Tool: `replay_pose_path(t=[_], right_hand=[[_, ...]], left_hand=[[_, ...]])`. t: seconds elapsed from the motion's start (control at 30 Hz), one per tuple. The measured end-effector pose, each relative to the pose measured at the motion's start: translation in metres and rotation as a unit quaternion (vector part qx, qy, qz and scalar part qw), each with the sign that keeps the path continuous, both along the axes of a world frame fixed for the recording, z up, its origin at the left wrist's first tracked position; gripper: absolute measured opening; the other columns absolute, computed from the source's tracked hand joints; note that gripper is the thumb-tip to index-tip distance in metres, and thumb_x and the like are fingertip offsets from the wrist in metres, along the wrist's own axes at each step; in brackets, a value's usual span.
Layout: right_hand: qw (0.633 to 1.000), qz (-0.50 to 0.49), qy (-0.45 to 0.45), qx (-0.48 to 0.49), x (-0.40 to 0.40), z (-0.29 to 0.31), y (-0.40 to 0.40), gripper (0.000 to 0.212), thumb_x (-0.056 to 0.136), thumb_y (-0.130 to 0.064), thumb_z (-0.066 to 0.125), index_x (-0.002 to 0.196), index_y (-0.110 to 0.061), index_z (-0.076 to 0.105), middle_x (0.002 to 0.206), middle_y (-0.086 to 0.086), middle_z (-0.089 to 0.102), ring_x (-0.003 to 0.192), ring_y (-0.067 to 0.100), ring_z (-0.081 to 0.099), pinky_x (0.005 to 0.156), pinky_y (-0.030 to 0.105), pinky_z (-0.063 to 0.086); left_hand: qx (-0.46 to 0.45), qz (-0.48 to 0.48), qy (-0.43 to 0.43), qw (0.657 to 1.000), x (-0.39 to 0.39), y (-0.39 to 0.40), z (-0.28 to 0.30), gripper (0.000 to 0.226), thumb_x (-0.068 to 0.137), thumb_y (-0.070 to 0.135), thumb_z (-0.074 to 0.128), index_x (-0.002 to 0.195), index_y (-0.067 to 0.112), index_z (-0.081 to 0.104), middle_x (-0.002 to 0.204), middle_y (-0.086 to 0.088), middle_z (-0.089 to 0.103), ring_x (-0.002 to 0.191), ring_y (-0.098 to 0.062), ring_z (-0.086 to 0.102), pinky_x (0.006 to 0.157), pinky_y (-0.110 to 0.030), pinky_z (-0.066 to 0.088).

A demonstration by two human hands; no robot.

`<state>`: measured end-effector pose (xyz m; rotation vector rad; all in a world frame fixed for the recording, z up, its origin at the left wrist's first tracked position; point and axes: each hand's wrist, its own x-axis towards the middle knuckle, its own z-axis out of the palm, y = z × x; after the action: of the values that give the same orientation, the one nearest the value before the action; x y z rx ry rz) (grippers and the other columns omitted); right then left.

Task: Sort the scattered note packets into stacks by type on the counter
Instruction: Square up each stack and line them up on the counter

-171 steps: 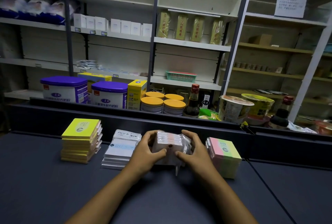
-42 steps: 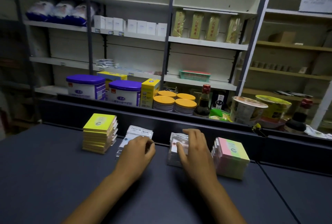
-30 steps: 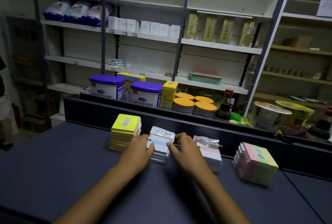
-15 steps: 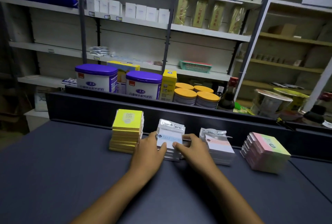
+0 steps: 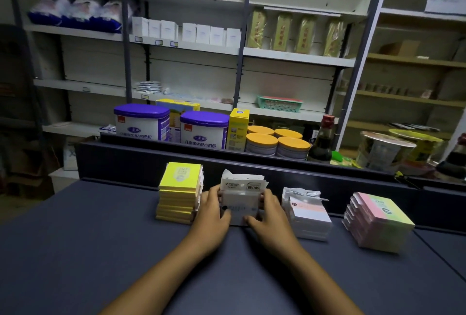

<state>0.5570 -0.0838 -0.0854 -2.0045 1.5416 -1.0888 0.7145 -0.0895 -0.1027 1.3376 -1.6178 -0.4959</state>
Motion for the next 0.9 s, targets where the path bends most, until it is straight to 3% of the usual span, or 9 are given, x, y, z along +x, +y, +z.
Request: replay_pose_path(t=[0.17, 0.33, 0.4, 0.43, 0.5, 0.6, 0.7, 0.83, 0.9], right_hand=[[1.0, 0.026, -0.012, 0.01, 0.0, -0.002, 0.002, 0.045, 0.087, -0.007, 0.067, 0.126, -0.019, 0.046, 0.127, -0.004, 0.063, 0.119, 0.011, 0.059, 0.101, 0.024, 0.045], [0.998, 0.032, -0.007, -0.052, 0.002, 0.001, 0.004, 0.055, 0.084, 0.003, 0.062, 0.135, -0.013, 0.051, 0.133, -0.002, 0.06, 0.126, 0.01, 0.054, 0.105, 0.019, 0.04], [0.997, 0.031, -0.001, -0.064, 0.002, -0.001, 0.003, 0.059, 0.085, 0.004, 0.06, 0.14, -0.011, 0.047, 0.136, 0.0, 0.058, 0.128, 0.012, 0.052, 0.106, 0.017, 0.038], [0.998, 0.033, 0.011, -0.056, 0.003, -0.002, 0.003, 0.059, 0.087, 0.002, 0.06, 0.143, -0.011, 0.044, 0.138, 0.0, 0.057, 0.129, 0.013, 0.052, 0.104, 0.014, 0.036], [0.998, 0.038, 0.029, -0.041, 0.003, -0.007, 0.001, 0.059, 0.091, -0.004, 0.059, 0.146, -0.012, 0.041, 0.14, -0.002, 0.057, 0.13, 0.014, 0.051, 0.099, 0.009, 0.033], [0.998, 0.034, 0.034, -0.04, 0.0, -0.007, -0.001, 0.058, 0.089, -0.003, 0.061, 0.144, -0.013, 0.044, 0.135, -0.002, 0.061, 0.128, 0.014, 0.054, 0.1, 0.013, 0.039], [0.998, 0.013, -0.001, -0.068, -0.002, -0.005, -0.003, 0.053, 0.084, 0.001, 0.063, 0.133, -0.014, 0.056, 0.124, -0.003, 0.069, 0.12, 0.014, 0.061, 0.1, 0.026, 0.048], [0.999, 0.013, 0.016, -0.044, -0.001, -0.009, 0.0, 0.049, 0.087, -0.005, 0.066, 0.133, -0.018, 0.056, 0.125, -0.004, 0.068, 0.12, 0.014, 0.06, 0.098, 0.019, 0.045], [0.999, 0.015, 0.01, -0.041, -0.002, -0.008, 0.001, 0.047, 0.086, -0.005, 0.066, 0.13, -0.018, 0.058, 0.123, -0.005, 0.069, 0.118, 0.014, 0.062, 0.099, 0.023, 0.048]], left_hand=[[0.008, 0.018, -0.05, 0.999, -0.004, -0.001, -0.003, 0.046, 0.096, 0.01, 0.05, 0.141, 0.015, 0.043, 0.135, -0.001, 0.056, 0.12, -0.017, 0.053, 0.084, -0.008, 0.029], [-0.022, 0.01, -0.032, 0.999, -0.004, 0.003, 0.003, 0.043, 0.096, 0.006, 0.05, 0.139, 0.011, 0.048, 0.129, -0.001, 0.056, 0.122, -0.015, 0.052, 0.104, -0.026, 0.04], [-0.031, 0.015, -0.026, 0.999, -0.004, 0.003, 0.003, 0.041, 0.095, 0.003, 0.05, 0.136, 0.01, 0.051, 0.128, -0.002, 0.058, 0.122, -0.016, 0.053, 0.1, -0.017, 0.038], [-0.031, 0.021, -0.038, 0.999, -0.004, 0.003, 0.003, 0.04, 0.095, 0.004, 0.05, 0.134, 0.01, 0.053, 0.127, -0.003, 0.059, 0.12, -0.016, 0.053, 0.092, -0.007, 0.032], [-0.021, 0.031, -0.059, 0.998, -0.004, 0.002, -0.001, 0.039, 0.095, 0.007, 0.05, 0.134, 0.012, 0.053, 0.127, -0.003, 0.061, 0.117, -0.016, 0.054, 0.08, -0.002, 0.025], [-0.024, 0.03, -0.068, 0.997, -0.002, 0.003, -0.001, 0.04, 0.094, 0.007, 0.051, 0.134, 0.013, 0.054, 0.127, -0.003, 0.062, 0.118, -0.018, 0.056, 0.08, -0.005, 0.029], [-0.046, 0.01, -0.047, 0.998, -0.001, 0.006, 0.002, 0.042, 0.092, 0.003, 0.052, 0.132, 0.013, 0.057, 0.128, -0.001, 0.062, 0.12, -0.015, 0.056, 0.094, -0.014, 0.039], [-0.006, 0.024, -0.091, 0.996, -0.002, 0.004, -0.001, 0.038, 0.091, 0.008, 0.053, 0.129, 0.012, 0.057, 0.125, -0.004, 0.064, 0.117, -0.019, 0.057, 0.092, -0.02, 0.042], [-0.002, 0.026, -0.096, 0.995, -0.002, 0.006, -0.001, 0.036, 0.091, 0.008, 0.053, 0.127, 0.013, 0.058, 0.123, -0.004, 0.065, 0.116, -0.019, 0.058, 0.089, -0.019, 0.041]])
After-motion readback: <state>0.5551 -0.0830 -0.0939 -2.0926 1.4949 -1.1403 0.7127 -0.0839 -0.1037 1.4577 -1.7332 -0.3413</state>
